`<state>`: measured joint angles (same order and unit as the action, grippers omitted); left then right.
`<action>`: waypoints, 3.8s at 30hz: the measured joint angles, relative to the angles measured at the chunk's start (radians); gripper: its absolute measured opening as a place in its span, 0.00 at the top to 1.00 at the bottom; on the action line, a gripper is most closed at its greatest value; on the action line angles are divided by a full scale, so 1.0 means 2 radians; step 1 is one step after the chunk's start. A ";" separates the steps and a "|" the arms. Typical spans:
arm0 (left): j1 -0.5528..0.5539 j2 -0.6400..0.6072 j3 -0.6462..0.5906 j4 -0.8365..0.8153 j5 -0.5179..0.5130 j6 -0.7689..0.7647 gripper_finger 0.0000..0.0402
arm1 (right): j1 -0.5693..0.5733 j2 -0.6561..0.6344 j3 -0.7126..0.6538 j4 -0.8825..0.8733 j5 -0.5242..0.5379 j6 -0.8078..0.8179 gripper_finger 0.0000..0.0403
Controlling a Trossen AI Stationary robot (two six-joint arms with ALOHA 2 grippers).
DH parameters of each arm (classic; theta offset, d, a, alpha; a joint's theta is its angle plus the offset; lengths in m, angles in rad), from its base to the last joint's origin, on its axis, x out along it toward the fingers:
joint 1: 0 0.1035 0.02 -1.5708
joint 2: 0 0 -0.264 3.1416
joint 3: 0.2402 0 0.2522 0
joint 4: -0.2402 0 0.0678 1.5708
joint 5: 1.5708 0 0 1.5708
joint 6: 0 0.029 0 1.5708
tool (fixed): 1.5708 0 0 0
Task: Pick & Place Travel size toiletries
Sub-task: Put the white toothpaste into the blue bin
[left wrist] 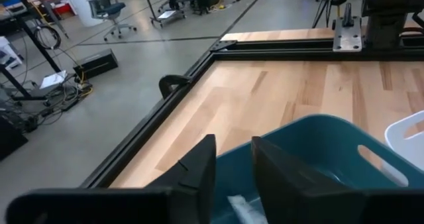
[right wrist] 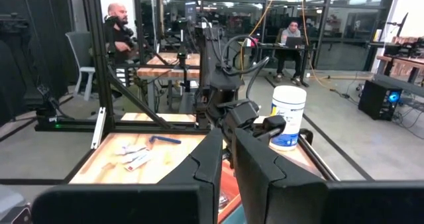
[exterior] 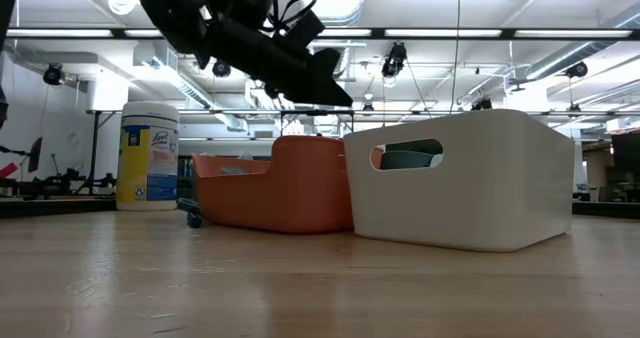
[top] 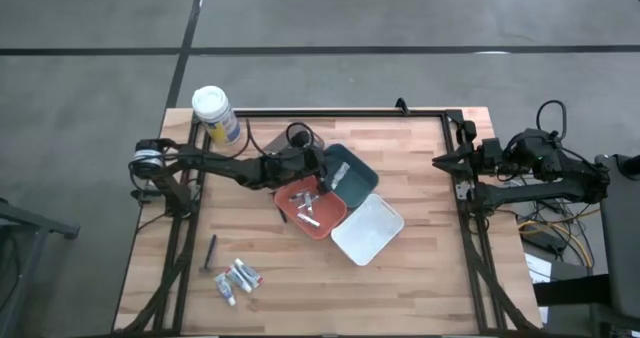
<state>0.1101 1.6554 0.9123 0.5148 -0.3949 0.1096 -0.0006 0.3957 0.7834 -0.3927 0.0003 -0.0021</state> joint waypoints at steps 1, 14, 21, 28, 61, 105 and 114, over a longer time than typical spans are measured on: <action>0.000 -0.001 0.000 0.000 -0.003 0.000 0.73 | 0.000 0.000 0.000 0.000 0.000 0.000 0.92; -0.017 -0.068 -0.001 -0.095 -0.005 -0.001 0.69 | 0.000 0.000 0.000 0.000 0.000 0.000 0.92; -0.065 -0.105 -0.020 -0.132 -0.006 -0.003 0.69 | 0.000 0.000 0.000 0.000 0.000 0.001 0.92; -0.136 -0.145 -0.051 -0.173 -0.007 -0.028 0.69 | 0.000 0.000 0.000 0.000 0.000 0.000 0.92; -0.479 -0.182 -0.100 -0.493 0.030 -0.476 0.69 | 0.000 0.000 0.000 0.000 0.000 0.000 0.92; -0.490 -0.181 -0.230 -0.370 -0.034 -0.540 0.76 | 0.000 0.000 0.000 0.000 0.000 0.000 0.92; -0.477 -0.181 -0.191 -0.367 -0.053 -0.466 0.76 | 0.000 0.000 0.000 0.000 0.000 0.000 0.92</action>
<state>-0.8447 1.2934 0.5294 -0.2186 -0.5010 -0.8231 -0.0006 0.3954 0.7834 -0.3927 0.0003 -0.0021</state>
